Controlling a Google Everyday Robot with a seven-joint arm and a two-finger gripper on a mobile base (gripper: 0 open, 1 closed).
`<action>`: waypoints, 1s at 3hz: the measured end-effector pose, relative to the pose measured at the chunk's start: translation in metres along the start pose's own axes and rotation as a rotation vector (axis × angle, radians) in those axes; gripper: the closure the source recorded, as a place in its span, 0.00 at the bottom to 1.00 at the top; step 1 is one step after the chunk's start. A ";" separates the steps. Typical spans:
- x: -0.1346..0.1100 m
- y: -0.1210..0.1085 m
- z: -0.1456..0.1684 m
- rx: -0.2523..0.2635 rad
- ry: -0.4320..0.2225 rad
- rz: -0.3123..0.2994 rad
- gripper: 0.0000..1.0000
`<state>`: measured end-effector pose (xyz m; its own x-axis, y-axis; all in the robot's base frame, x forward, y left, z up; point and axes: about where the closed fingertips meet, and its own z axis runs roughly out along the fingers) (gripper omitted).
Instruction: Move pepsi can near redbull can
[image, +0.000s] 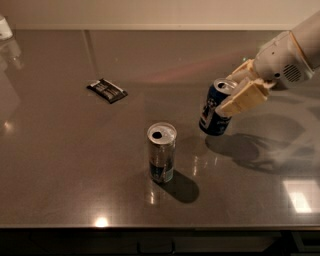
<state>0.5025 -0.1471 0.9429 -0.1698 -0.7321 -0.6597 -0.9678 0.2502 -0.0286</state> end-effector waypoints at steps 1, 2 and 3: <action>-0.004 0.027 0.006 -0.002 0.031 -0.083 1.00; -0.006 0.053 0.016 -0.015 0.057 -0.171 1.00; -0.005 0.071 0.025 -0.047 0.062 -0.229 1.00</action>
Offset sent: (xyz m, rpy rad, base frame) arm -0.0744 0.0401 -0.0199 -0.1319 -0.1278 0.2272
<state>0.4391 -0.1095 0.9251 0.0456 -0.8040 -0.5928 -0.9897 0.0443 -0.1362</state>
